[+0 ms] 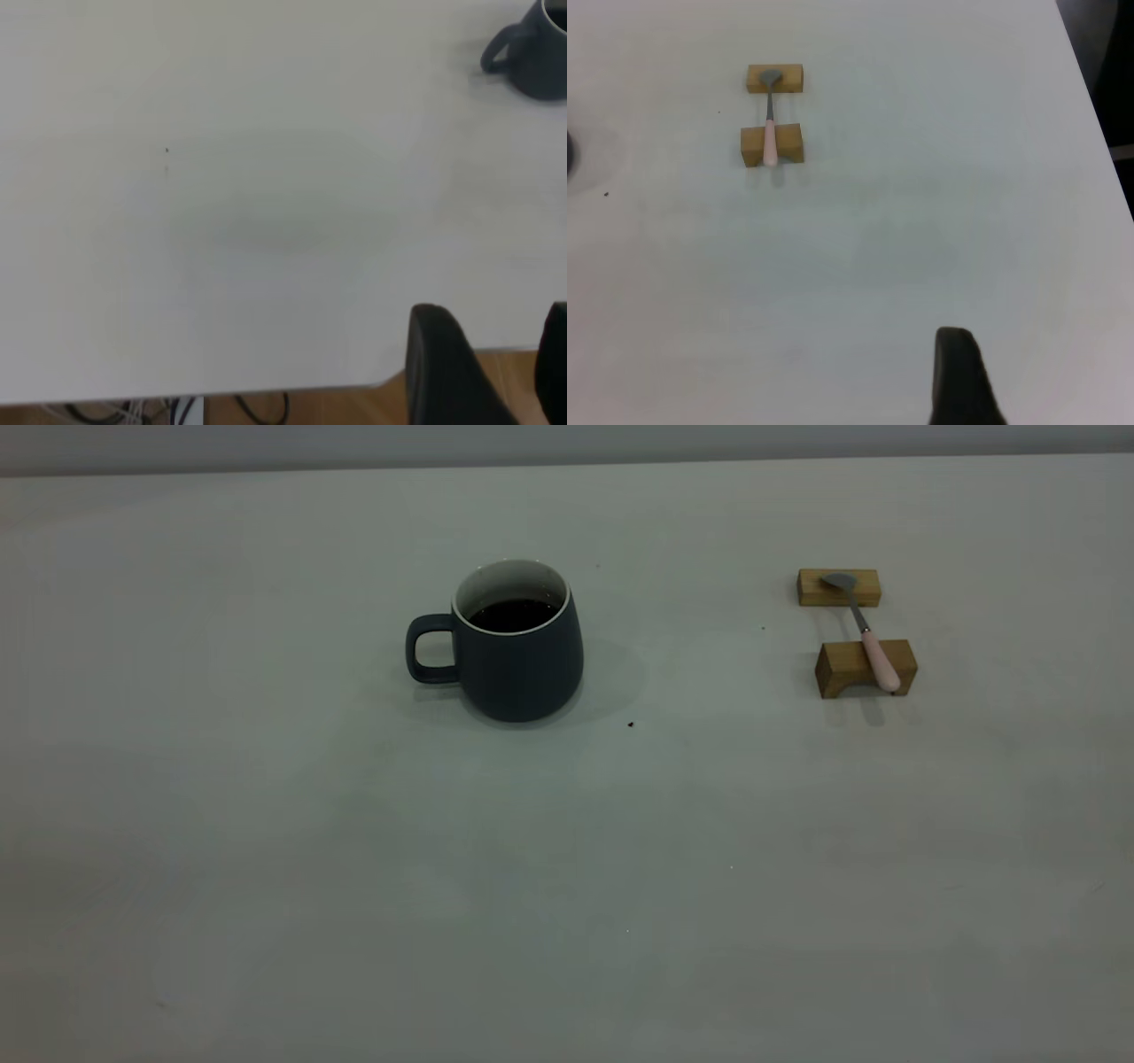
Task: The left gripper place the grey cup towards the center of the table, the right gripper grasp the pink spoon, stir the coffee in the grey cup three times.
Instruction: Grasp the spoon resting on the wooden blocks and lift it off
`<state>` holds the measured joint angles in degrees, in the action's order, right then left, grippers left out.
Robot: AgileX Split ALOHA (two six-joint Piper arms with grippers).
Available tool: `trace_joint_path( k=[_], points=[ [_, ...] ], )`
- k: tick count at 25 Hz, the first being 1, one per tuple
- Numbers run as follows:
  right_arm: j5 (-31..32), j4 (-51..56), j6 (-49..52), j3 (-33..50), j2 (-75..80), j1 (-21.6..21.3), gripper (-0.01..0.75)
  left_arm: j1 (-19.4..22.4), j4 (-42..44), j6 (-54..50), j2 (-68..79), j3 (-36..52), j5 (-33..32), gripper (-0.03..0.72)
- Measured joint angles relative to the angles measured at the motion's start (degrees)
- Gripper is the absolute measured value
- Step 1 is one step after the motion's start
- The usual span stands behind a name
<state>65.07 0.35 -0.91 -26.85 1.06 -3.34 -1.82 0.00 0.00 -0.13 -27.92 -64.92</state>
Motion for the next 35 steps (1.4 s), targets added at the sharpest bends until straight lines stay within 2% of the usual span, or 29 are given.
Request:
trace_joint_path(
  k=[29, 32, 35],
  points=[
    [-0.11, 0.0, 0.19, -0.08, 0.15, 0.0, 0.511, 0.0, 0.0, 0.3, -0.96, 0.0, -0.07, 0.331],
    [-0.85, 0.0, 0.19, -2.29, 5.11, 0.0, 0.511, 0.0, 0.0, 0.3, -0.96, 0.0, -0.07, 0.331],
    [-3.81, 0.0, -0.72, -6.6, 16.88, 0.0, 0.512, 0.0, 0.0, 0.3, -0.96, 0.0, -0.07, 0.331]
  ],
)
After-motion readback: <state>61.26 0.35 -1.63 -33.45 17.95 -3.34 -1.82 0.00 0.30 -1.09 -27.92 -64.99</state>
